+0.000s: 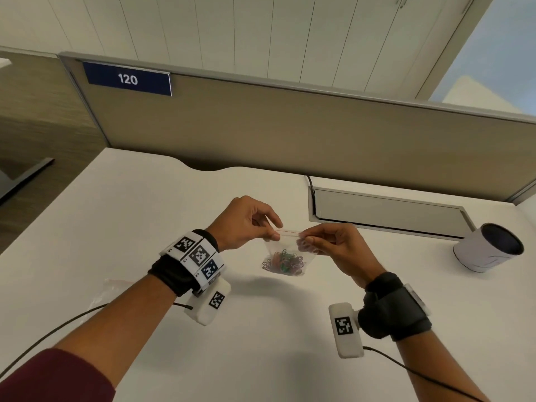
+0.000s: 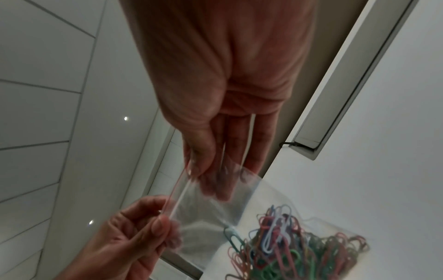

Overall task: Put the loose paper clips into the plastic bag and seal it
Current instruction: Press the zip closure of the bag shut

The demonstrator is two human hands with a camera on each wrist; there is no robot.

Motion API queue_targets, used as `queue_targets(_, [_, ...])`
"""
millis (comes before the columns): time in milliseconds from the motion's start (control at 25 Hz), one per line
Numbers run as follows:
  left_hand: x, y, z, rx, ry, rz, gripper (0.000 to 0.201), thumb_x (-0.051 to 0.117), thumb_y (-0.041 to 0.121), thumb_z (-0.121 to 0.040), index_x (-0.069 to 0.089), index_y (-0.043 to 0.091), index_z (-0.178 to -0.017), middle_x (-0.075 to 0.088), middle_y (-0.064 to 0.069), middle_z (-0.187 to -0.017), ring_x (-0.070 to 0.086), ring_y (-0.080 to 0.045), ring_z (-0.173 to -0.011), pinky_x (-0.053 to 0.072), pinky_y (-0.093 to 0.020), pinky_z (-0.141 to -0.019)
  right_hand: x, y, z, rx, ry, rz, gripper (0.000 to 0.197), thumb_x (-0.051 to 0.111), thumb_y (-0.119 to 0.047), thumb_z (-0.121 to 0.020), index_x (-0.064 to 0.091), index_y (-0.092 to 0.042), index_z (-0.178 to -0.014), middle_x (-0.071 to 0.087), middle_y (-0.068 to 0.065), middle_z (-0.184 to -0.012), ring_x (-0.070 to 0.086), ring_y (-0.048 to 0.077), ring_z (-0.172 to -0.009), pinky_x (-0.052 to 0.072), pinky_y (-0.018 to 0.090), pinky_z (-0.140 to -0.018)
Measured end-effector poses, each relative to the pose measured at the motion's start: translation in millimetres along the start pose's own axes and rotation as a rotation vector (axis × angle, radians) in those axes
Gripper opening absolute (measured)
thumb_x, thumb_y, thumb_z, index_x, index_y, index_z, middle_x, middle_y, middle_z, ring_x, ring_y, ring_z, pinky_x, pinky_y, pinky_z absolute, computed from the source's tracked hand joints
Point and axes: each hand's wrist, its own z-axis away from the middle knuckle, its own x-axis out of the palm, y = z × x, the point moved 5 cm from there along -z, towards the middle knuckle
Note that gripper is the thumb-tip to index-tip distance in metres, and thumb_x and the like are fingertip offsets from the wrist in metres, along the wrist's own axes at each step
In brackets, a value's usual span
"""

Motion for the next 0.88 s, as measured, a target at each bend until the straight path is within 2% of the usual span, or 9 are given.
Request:
queue_targets(80, [-8.4,-13.1,-24.9,-0.016,0.011,-0.036,0.020,0.080,0.004,-0.073,0.072,0.003,-0.091,0.076,-0.015,-0.074,0.074,-0.017,-0.067,0.059,-0.023,-0.069,-1.3,6.6,-28.3,0.019,-0.029,0.009,0.017,0.059,-0.008,-0.090,0.069,-0.001,-0.103,0.075,0.011,-0.092,0.074,0.015,-0.082,0.059,0.022,-0.075])
queue_targets(160, [-17.4,-31.3,-54.6,-0.063,0.048,-0.071,0.019,0.078,0.005,-0.076,0.070,0.005,-0.093,0.076,-0.013,-0.073,0.073,-0.018,-0.067,0.058,-0.032,-0.075,-4.5,20.6,-61.5,0.078,-0.052,-0.036,0.019,0.056,-0.008,-0.093,0.067,0.001,-0.106,0.074,0.014,-0.095,0.074,0.021,-0.084,0.060,0.028,-0.076])
queue_targets(240, [-25.3,-52.0,-81.5,-0.118,0.094,-0.078,0.019,0.073,0.003,-0.080,0.068,0.007,-0.098,0.076,-0.013,-0.076,0.073,-0.020,-0.072,0.057,-0.031,-0.073,-7.8,36.7,-96.5,0.167,-0.084,-0.093,0.018,0.054,-0.007,-0.095,0.065,0.001,-0.106,0.073,0.014,-0.095,0.073,0.021,-0.084,0.060,0.029,-0.075])
queue_targets(360, [-29.3,-78.0,-106.6,-0.178,0.158,-0.129,0.030,0.066,0.004,-0.086,0.060,0.010,-0.115,0.072,-0.013,-0.103,0.066,-0.024,-0.091,0.050,-0.023,-0.074,-15.6,64.2,-146.0,0.265,-0.085,-0.127,0.018,0.050,-0.006,-0.097,0.062,-0.001,-0.109,0.070,0.012,-0.099,0.068,0.022,-0.087,0.058,0.024,-0.075])
queue_targets(480, [-14.0,-93.9,-106.8,-0.144,0.151,-0.324,0.047,0.069,0.014,-0.085,0.050,0.011,-0.128,0.059,-0.010,-0.124,0.057,-0.027,-0.111,0.048,-0.036,-0.095,-33.5,87.1,-179.8,0.215,0.113,0.190,0.030,0.057,-0.014,-0.094,0.056,-0.007,-0.123,0.063,0.015,-0.122,0.060,0.028,-0.109,0.049,0.034,-0.092])
queue_targets(560, [8.4,-98.9,-98.2,-0.090,0.082,-0.405,0.041,0.067,0.017,-0.086,0.053,0.014,-0.125,0.054,-0.007,-0.126,0.054,-0.025,-0.115,0.047,-0.040,-0.099,-37.0,89.0,-174.4,0.099,0.265,0.498,0.035,0.064,-0.024,-0.089,0.059,-0.016,-0.122,0.060,0.011,-0.121,0.057,0.026,-0.109,0.045,0.033,-0.093])
queue_targets(600, [21.5,-102.3,-93.3,-0.080,0.024,-0.437,0.037,0.065,0.020,-0.088,0.056,0.015,-0.123,0.052,-0.005,-0.126,0.052,-0.024,-0.116,0.046,-0.040,-0.100,-28.3,90.3,-164.2,0.038,0.266,0.562,0.034,0.066,-0.030,-0.086,0.061,-0.020,-0.118,0.059,0.008,-0.116,0.056,0.023,-0.105,0.045,0.032,-0.090])
queue_targets(720, [60.3,-110.3,-78.1,-0.099,-0.167,-0.623,0.040,0.058,0.027,-0.091,0.056,0.018,-0.130,0.047,-0.003,-0.135,0.046,-0.024,-0.123,0.043,-0.041,-0.102,11.6,108.3,-126.4,-0.041,0.057,0.629,0.038,0.069,-0.040,-0.081,0.064,-0.024,-0.115,0.057,0.000,-0.114,0.050,0.014,-0.105,0.038,0.025,-0.088])
queue_targets(880, [65.8,-110.0,-81.0,-0.123,-0.125,-0.686,0.050,0.055,0.029,-0.093,0.043,0.020,-0.140,0.037,-0.001,-0.149,0.038,-0.025,-0.133,0.039,-0.040,-0.106,22.0,122.0,-127.6,-0.060,0.008,0.708,0.040,0.064,-0.032,-0.087,0.061,-0.023,-0.126,0.059,0.002,-0.127,0.050,0.022,-0.118,0.037,0.025,-0.094])
